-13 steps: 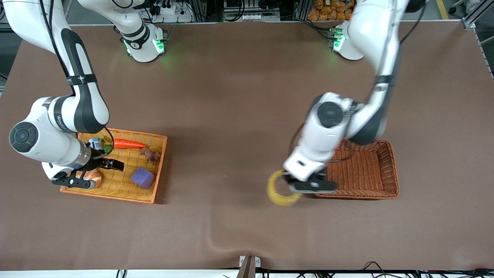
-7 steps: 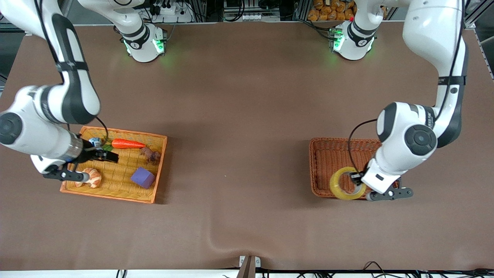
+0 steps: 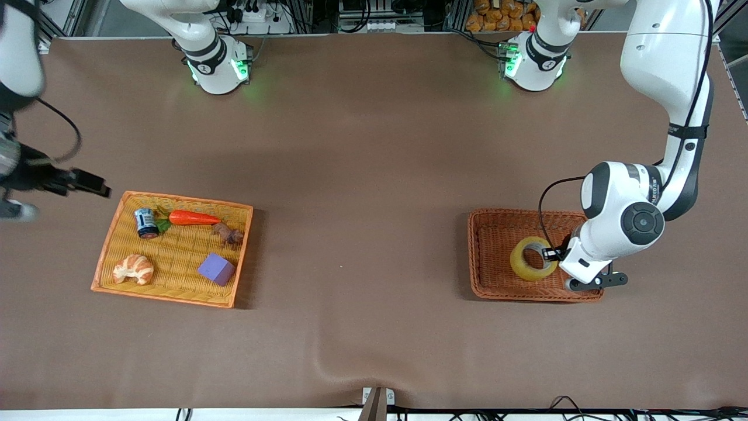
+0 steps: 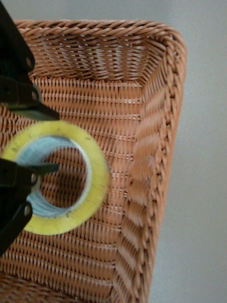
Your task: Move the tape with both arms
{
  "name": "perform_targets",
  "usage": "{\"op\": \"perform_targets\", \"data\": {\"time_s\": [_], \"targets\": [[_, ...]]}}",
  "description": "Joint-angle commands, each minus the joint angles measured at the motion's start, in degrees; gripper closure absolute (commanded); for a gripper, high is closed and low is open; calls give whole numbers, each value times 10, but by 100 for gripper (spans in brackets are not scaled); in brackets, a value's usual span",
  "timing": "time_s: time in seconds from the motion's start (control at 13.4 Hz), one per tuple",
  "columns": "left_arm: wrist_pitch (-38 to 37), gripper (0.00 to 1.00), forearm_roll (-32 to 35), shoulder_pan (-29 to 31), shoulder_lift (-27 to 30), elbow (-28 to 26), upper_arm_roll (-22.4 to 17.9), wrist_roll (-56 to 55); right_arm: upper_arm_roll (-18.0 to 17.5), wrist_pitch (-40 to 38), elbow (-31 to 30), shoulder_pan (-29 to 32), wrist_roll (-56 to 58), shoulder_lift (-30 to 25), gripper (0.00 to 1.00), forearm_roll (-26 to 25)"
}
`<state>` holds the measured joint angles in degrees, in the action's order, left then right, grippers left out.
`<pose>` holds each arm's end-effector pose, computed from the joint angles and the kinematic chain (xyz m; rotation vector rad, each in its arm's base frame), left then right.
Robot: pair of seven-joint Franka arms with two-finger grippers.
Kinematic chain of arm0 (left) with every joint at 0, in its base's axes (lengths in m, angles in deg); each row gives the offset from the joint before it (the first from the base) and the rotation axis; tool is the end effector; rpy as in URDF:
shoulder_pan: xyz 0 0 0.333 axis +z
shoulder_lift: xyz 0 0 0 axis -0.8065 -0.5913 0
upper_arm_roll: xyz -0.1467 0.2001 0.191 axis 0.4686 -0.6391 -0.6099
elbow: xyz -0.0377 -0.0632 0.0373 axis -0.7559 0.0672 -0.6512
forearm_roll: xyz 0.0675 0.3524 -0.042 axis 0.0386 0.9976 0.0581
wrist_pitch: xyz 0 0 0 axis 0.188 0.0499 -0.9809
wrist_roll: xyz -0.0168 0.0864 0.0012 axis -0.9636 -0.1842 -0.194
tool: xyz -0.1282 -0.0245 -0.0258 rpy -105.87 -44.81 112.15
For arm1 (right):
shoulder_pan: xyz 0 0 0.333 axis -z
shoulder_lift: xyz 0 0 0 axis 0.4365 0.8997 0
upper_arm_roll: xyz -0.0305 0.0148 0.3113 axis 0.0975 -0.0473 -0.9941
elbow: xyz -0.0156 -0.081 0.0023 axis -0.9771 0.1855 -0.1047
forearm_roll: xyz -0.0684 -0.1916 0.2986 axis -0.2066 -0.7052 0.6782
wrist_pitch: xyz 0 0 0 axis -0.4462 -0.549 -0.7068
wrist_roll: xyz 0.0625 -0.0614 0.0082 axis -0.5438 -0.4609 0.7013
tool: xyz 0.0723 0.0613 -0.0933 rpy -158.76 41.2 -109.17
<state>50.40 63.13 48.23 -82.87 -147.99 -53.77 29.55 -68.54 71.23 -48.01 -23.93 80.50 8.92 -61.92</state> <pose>0.6324 -0.0733 0.2654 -3.0983 -0.1849 0.0536 0.5319 -0.0684 0.5279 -3.0669 0.0906 0.0949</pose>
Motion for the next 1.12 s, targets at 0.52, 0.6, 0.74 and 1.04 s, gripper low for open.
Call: {"op": "perform_targets", "data": {"time_s": [0.52, 0.6, 0.74, 1.04], "targets": [[-113, 0, 11, 44, 161, 99, 2, 81, -17, -114, 102, 32, 68, -32, 0, -33], [-156, 0, 11, 46, 183, 103, 3, 81, -16, -102, 101, 19, 58, -17, 0, -42], [-212, 0, 4, 48, 225, 104, 4, 82, -17, -74, 101, -5, 14, 2, 0, -61], [-338, 0, -4, 51, 277, 114, 11, 84, -19, -70, 91, -12, -4, 7, 0, -54]]}}
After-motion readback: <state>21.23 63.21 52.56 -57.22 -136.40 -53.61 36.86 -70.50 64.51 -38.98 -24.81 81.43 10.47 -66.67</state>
